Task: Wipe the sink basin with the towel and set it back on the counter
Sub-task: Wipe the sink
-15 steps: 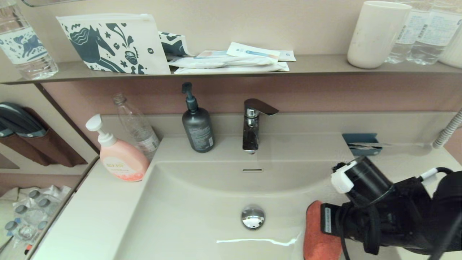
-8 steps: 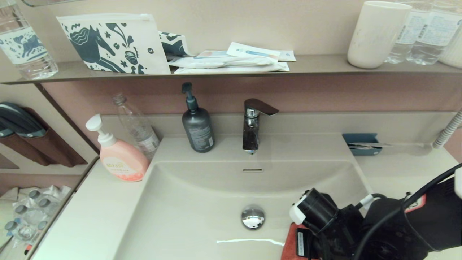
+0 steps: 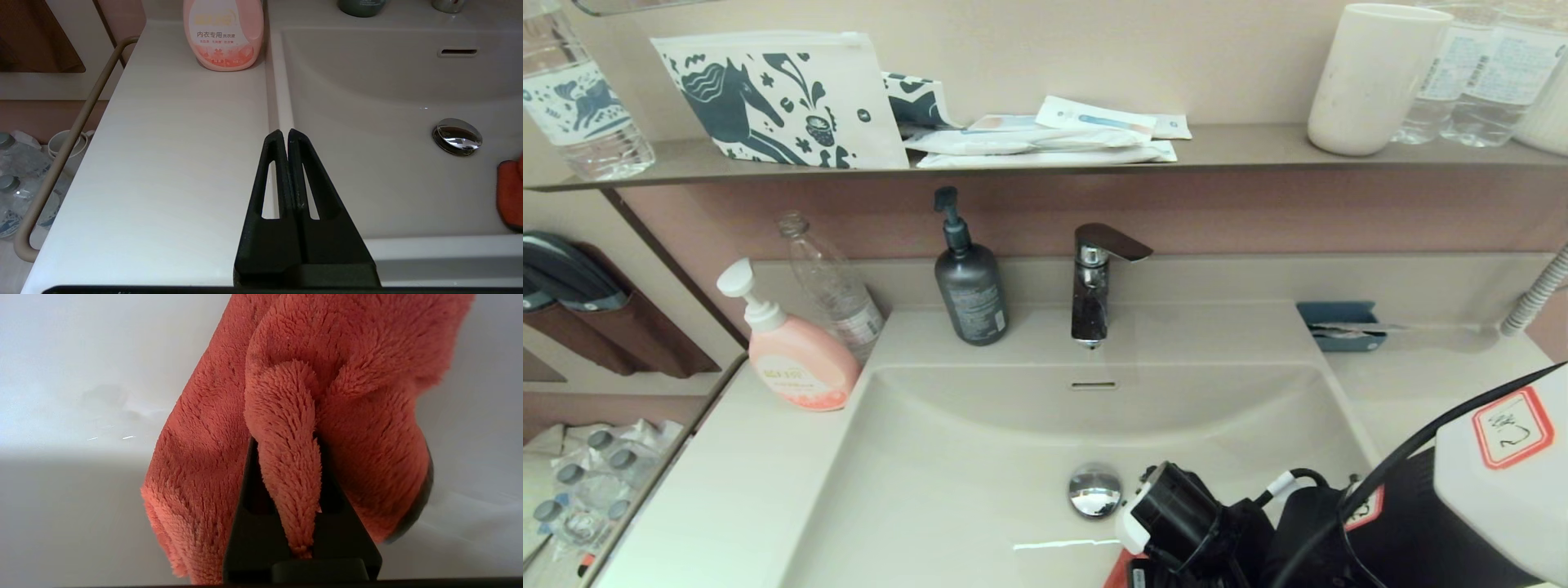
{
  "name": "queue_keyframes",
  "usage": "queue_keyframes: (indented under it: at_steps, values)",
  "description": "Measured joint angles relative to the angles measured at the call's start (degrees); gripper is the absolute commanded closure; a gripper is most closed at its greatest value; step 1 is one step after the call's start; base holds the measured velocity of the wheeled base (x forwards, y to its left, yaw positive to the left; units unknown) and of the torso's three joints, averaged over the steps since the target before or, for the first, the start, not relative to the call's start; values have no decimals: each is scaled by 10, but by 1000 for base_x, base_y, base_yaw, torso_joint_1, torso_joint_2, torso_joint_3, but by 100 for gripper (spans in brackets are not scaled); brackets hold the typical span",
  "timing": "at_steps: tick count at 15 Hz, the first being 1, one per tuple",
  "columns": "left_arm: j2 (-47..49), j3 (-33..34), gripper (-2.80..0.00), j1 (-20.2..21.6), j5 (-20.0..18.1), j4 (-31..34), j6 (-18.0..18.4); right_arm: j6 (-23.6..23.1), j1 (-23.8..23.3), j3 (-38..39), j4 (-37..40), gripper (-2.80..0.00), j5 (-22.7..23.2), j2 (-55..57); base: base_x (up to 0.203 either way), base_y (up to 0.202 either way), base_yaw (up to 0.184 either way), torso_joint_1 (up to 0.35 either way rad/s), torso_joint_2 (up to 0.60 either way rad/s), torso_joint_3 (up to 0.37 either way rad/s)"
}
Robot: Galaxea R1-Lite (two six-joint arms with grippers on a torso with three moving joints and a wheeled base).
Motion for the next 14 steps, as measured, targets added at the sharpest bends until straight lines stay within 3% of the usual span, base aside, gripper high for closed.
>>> queue_keyframes:
  at_steps: [5, 14]
  values:
    - [0, 0, 0, 0, 0, 0, 0, -29, 44, -25, -109, 0, 3, 50, 0, 0, 0, 0, 0, 0]
    - [0, 0, 0, 0, 0, 0, 0, -48, 56, -202, -137, 0, -23, 159, 0, 0, 0, 0, 0, 0]
